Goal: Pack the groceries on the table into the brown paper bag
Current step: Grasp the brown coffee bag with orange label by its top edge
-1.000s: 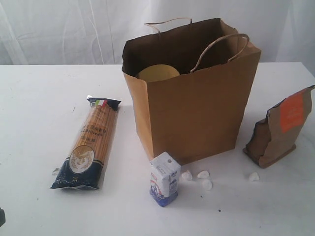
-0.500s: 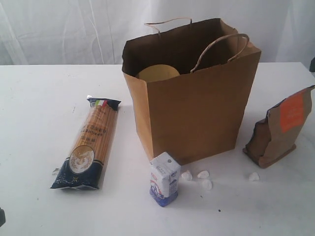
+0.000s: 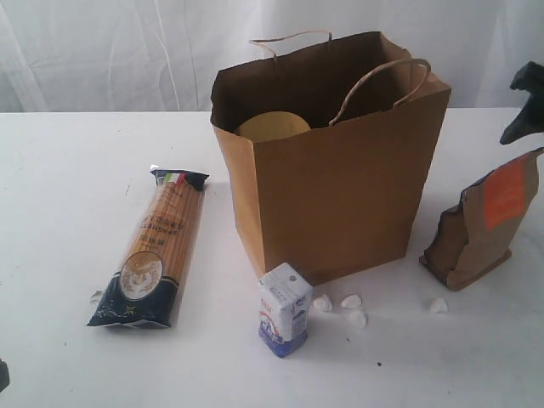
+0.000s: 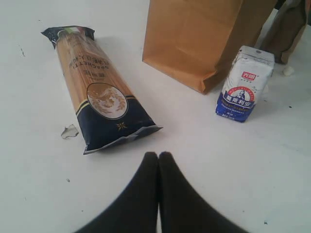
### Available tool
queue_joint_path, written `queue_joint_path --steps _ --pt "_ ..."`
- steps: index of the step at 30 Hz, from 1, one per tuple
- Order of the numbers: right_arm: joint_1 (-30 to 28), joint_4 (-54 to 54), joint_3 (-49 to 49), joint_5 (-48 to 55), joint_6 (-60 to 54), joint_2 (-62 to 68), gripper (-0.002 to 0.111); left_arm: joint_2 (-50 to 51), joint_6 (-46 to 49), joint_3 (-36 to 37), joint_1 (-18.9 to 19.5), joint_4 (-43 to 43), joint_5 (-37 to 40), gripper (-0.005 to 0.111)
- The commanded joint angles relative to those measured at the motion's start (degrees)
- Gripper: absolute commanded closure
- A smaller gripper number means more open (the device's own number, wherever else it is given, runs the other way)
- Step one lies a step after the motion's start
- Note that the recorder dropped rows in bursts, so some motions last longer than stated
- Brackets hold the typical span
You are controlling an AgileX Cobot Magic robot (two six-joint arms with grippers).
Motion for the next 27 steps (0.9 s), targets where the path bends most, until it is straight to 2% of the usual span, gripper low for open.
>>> queue_joint_path --steps 1,7,9,11,12,13,14,20,27 --pt "1.76 0.46 0.22 -3.23 0.18 3.92 0.038 -0.32 -0.22 0.22 -0.21 0.12 0.07 0.107" --pt "3.92 0.47 0.22 -6.86 -1.97 13.05 0.038 -0.32 -0.22 0.22 -0.21 0.12 0.07 0.107" --pt "3.92 -0.21 0.22 -4.95 -5.15 15.21 0.048 -0.32 -0.22 0.22 -0.21 0.12 0.07 0.107" --pt "3.92 -2.08 0.22 -3.37 -5.38 15.84 0.067 -0.32 -0.22 0.22 -0.21 0.12 0.07 0.107" --pt "3.92 -2.89 0.22 -2.68 -7.15 15.83 0.09 -0.32 -0.22 0.22 -0.21 0.12 0.07 0.107" --pt "3.92 -2.89 0.22 -2.41 -8.4 15.58 0.102 -0.32 -0.22 0.22 -0.21 0.12 0.07 0.107" --pt "3.92 -3.0 0.22 -2.41 -9.84 14.56 0.108 -0.32 -0.22 0.22 -0.21 0.12 0.07 0.107" --pt "3.92 -4.36 0.04 -4.68 -16.97 2.9 0.108 -0.32 -0.22 0.22 -0.21 0.12 0.07 0.107" --pt "3.92 -5.71 -0.01 -7.15 -17.41 -8.39 0.108 -0.32 -0.22 0.22 -0.21 0.12 0.07 0.107"
